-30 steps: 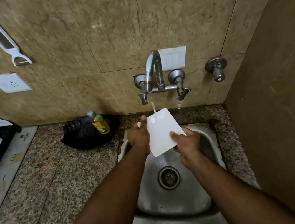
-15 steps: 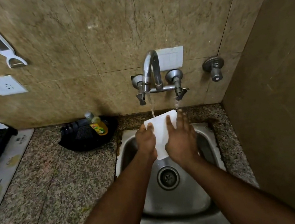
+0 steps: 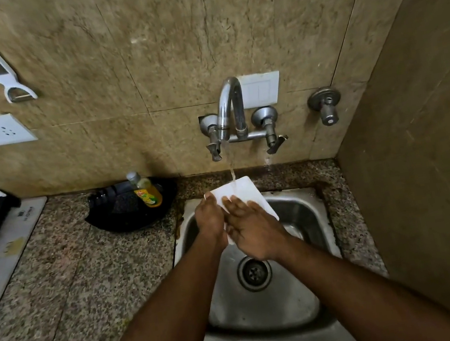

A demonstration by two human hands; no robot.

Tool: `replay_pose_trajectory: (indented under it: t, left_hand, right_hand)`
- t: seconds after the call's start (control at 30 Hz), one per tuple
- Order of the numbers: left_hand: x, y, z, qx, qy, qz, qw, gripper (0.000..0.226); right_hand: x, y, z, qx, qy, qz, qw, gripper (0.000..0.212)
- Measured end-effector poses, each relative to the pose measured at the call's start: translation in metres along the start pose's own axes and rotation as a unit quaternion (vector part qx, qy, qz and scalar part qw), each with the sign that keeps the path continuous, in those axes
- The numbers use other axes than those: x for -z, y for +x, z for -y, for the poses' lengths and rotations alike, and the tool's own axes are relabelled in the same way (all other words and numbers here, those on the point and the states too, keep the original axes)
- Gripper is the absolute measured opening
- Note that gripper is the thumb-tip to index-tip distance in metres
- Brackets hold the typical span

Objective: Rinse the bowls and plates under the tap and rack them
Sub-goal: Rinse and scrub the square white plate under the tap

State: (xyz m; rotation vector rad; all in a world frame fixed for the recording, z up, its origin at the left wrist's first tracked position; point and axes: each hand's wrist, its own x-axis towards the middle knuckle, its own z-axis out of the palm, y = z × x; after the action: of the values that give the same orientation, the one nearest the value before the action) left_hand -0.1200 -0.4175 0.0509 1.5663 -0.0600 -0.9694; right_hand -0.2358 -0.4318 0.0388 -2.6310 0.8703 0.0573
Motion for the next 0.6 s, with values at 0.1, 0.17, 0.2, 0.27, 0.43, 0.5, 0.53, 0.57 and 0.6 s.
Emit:
replay_pose_trajectory:
  t: [0.1,0.17,0.2,0.27,0.43,0.5,0.53,0.57,0.6]
  left_hand:
    - [-0.002,-0.007,0.01,-0.029,0.019,0.052,0.998,0.038]
    - [-0.006,-0.011,0.009,-0.022,0.01,0.083,0.996,0.04]
    - [-0.007,-0.011,0.006,-0.02,-0.009,0.087,0.996,0.038]
    - [-0.006,-0.009,0.0,-0.033,-0.035,0.064,0.997,0.028]
    - [0.011,0.011,-0.007,-0.034,-0.006,-0.025,0.999,0.045]
    - [0.012,0.009,-0.006,-0.049,0.003,-0.035,0.998,0.044]
    - [0.009,0.004,-0.009,-0.061,-0.007,-0.039,0.997,0.041]
    - [0.006,0.002,-0.01,-0.069,-0.019,-0.042,0.997,0.037]
    - [0.003,-0.001,-0.012,-0.073,-0.024,-0.042,0.996,0.032]
  right_hand:
    - [0.002,0.013,-0.005,-0.07,-0.04,-0.033,0.996,0.068]
    - [0.008,0.022,-0.006,-0.091,-0.031,-0.045,0.994,0.069]
    - [0.009,0.024,-0.005,-0.091,-0.019,-0.051,0.994,0.068]
    - [0.008,0.026,-0.001,-0.061,0.027,-0.057,0.996,0.068]
    - [0.002,-0.001,0.004,0.061,0.06,-0.001,0.996,0.059]
    - [-0.003,-0.012,0.003,0.044,-0.006,-0.042,0.998,0.06]
    - [-0.005,-0.016,0.004,0.009,-0.044,-0.072,0.996,0.062]
    - [-0.007,-0.016,0.004,-0.042,-0.063,-0.092,0.993,0.064]
    - [-0.007,-0.015,0.002,-0.097,-0.061,-0.103,0.988,0.067]
